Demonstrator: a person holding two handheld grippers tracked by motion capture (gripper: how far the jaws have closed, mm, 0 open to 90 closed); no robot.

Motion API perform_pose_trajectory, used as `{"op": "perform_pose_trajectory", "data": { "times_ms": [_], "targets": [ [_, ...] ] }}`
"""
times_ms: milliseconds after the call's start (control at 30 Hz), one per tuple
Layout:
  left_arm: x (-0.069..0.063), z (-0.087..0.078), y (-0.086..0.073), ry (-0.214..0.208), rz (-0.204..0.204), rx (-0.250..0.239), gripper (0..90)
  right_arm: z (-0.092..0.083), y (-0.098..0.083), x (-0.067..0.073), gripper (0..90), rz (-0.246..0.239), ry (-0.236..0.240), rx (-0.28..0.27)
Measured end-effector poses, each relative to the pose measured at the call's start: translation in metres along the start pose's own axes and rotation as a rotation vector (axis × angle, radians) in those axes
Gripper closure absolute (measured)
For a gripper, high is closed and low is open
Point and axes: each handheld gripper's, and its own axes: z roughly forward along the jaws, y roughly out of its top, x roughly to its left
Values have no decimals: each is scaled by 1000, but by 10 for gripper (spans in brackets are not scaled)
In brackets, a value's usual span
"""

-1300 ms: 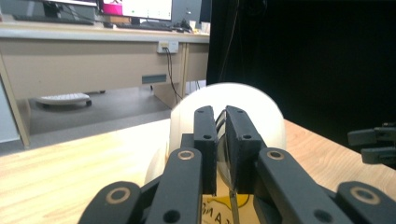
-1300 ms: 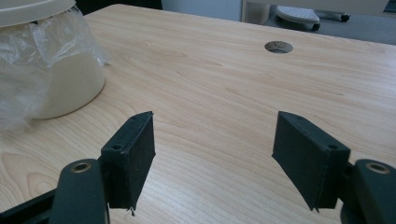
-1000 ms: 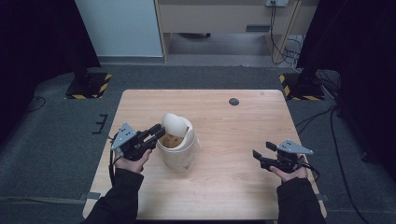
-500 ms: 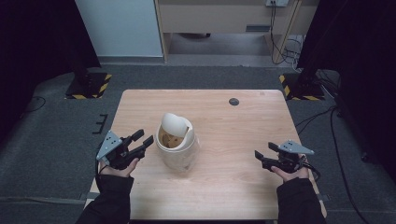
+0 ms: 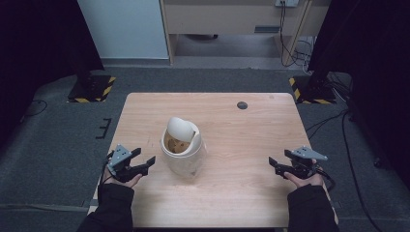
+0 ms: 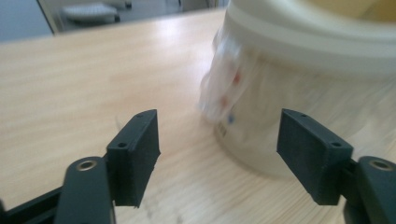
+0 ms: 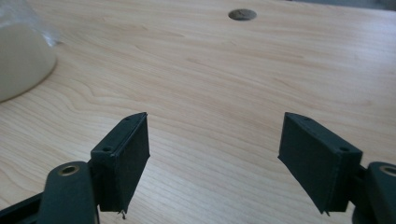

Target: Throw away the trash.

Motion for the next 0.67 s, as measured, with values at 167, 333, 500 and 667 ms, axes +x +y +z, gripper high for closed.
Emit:
{"op": "perform_pose_trajectory", "data": {
  "times_ms": [167,333,500,667],
  "targets": [
    [15,14,-14,38,6,132,225,4,-8,-9,219,23,-31,51],
    [22,19,-20,56,19,198,205,7,-13,-13,199,32,-50,98],
    [26,23,-24,72,24,245,189,9,-17,-18,182,40,-68,124],
    [29,26,-29,80,28,292,173,10,-18,-21,171,47,-74,138]
  ]
}}
